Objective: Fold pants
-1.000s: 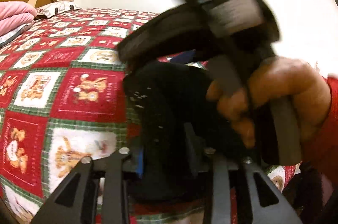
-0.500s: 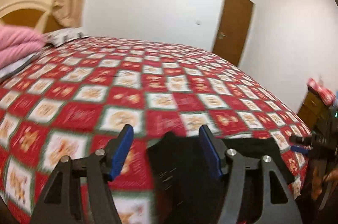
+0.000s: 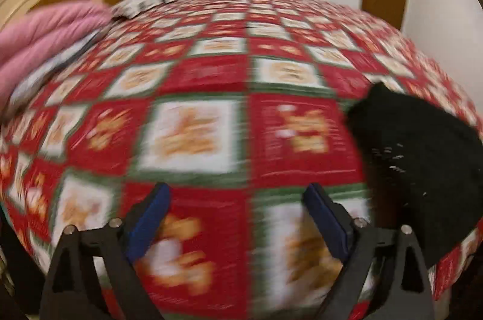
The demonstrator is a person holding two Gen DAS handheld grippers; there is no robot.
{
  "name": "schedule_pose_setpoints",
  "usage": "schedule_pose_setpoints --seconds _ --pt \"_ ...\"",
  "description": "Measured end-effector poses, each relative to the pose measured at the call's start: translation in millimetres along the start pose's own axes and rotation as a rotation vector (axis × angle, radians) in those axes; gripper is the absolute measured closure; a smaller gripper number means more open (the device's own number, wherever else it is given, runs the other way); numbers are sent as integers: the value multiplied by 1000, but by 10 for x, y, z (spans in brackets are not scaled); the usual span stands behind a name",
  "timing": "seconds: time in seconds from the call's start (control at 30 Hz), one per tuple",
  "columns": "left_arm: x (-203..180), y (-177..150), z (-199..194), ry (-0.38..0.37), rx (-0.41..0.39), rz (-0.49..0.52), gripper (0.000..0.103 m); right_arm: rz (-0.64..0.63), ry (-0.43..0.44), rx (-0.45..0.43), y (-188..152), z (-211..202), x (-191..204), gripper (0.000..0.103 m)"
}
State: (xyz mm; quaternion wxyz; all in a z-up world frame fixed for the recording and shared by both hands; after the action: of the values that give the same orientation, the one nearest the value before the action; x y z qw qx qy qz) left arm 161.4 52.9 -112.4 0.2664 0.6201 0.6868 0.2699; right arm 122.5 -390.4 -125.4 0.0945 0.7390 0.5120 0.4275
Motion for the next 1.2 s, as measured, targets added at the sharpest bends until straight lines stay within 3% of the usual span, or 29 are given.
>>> schedule_pose_setpoints --seconds 0.1,0.17,0.27,0.4,0.43,0.53,0.6,0.7,0.83,0.9,1.0,1.2 --pt "252 60 -76 -17 -16 -120 10 51 51 -20 -19 -24 -56 25" --pt "235 148 -131 -115 -40 -173 10 60 71 -26 -34 -37 -51 25" --pt "-66 246 -122 -262 -44 -154 10 32 97 8 -73 -8 71 25" --pt "-675 235 44 -424 38 -76 10 -131 -10 25 -237 47 339 24" --pt "-824 192 123 -424 70 -44 9 -160 -22 28 -282 54 396 24" --pt "-1070 92 119 -331 30 49 0 -189 -11 40 -311 52 432 24" --pt "-1147 71 108 -304 28 80 0 -109 42 40 -276 33 300 24" --pt "-1106 95 118 -321 38 45 0 -1 109 34 -239 23 161 24" --pt "-1159 92 148 -266 20 47 0 -74 12 34 -281 74 316 28" --pt "-1174 68 154 -245 3 43 0 -130 -58 31 -301 86 378 42" --pt "-1172 76 150 -238 10 36 0 -158 -44 35 -288 76 418 61" --pt "-1193 80 133 -202 40 23 0 -306 -151 2 -310 45 660 66"
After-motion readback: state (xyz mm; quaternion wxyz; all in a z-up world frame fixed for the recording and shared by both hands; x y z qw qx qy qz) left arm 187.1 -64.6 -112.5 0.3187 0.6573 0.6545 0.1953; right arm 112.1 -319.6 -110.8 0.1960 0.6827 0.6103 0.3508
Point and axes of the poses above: each gripper's, at about its wrist camera, not at the fingertips, and z roughly the way its jaws point, x to its left, y to its top, the point moved 2 cm from there along z, roughly the way its jaws point, and after that the axes turned 2 degrees about -x, right-handed, at the moved point
